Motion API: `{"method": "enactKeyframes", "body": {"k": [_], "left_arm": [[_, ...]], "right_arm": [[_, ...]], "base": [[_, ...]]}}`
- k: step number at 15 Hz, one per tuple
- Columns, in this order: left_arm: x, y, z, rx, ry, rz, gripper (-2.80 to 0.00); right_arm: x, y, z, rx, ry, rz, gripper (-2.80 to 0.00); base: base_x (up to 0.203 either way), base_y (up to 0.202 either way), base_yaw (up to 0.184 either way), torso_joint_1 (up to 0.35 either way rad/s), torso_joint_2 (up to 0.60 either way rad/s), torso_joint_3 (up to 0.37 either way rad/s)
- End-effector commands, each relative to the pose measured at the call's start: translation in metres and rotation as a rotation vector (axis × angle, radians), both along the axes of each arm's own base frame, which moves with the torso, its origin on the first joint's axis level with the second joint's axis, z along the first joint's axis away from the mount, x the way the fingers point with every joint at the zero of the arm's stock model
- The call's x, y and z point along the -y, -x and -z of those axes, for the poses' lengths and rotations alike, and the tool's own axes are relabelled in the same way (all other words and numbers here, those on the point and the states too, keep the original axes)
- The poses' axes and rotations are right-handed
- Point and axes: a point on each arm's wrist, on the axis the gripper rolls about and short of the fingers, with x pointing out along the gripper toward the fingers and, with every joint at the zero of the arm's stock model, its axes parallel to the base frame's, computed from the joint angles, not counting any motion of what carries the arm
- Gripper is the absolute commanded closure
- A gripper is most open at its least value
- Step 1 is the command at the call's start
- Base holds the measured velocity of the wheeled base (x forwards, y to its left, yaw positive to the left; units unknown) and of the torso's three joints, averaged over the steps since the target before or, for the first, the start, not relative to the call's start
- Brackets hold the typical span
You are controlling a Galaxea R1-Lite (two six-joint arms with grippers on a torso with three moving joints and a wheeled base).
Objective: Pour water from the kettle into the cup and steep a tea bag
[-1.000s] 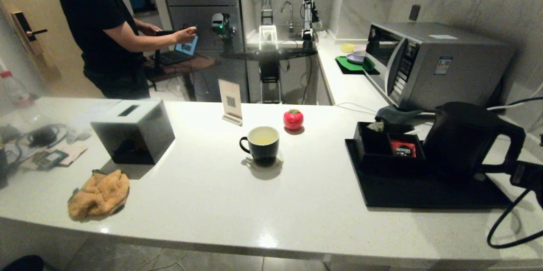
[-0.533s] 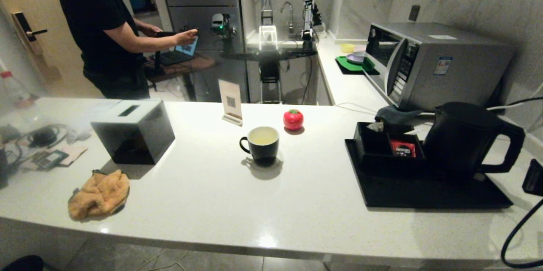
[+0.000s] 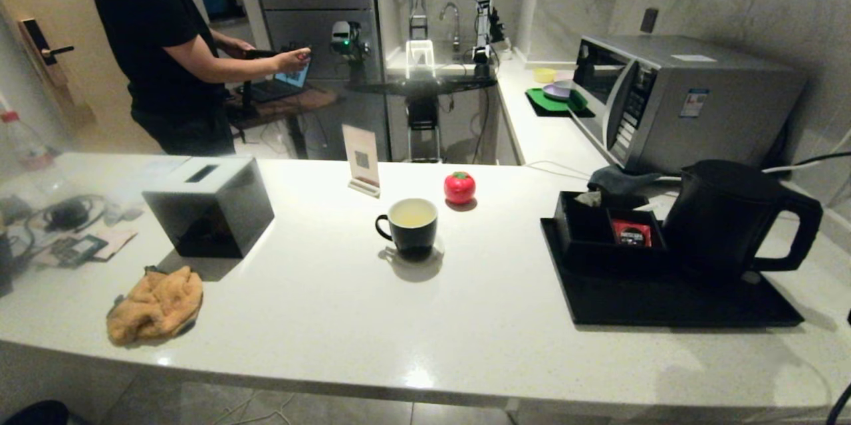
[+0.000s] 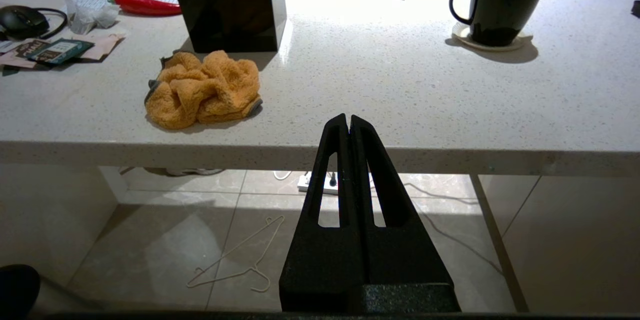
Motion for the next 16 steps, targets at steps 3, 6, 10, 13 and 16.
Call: {"method": "enactKeyframes", "body": {"k": [3,6,10,13,16], "left_arm": [[0.000,0.000,0.000,-0.001,0.000,0.000,0.00],[0.000,0.000,0.000,-0.001,0.000,0.000,0.00],[0.000,0.000,0.000,-0.002,0.000,0.000,0.00],[0.000,0.000,0.000,-0.001,0.000,0.000,0.00],[0.000,0.000,0.000,-0.001,0.000,0.000,0.00]], "right_arm": [[-0.025,0.031,-0.008,0.020,0.002,-0.103,0.00],[-0.044,0.041,-0.007,-0.006,-0.007,-0.237,0.00],[-0.058,0.048,-0.006,-0.027,-0.018,-0.409,0.00],[-0.062,0.045,-0.008,-0.024,-0.023,-0.468,0.00],[-0.062,0.032,-0.013,-0.034,-0.029,-0.476,0.00]], "base": [[0.000,0.000,0.000,0.000,0.00,0.000],[0.000,0.000,0.000,0.000,0.00,0.000],[0.000,0.000,0.000,0.000,0.00,0.000],[0.000,0.000,0.000,0.000,0.00,0.000],[0.000,0.000,0.000,0.000,0.00,0.000]]}}
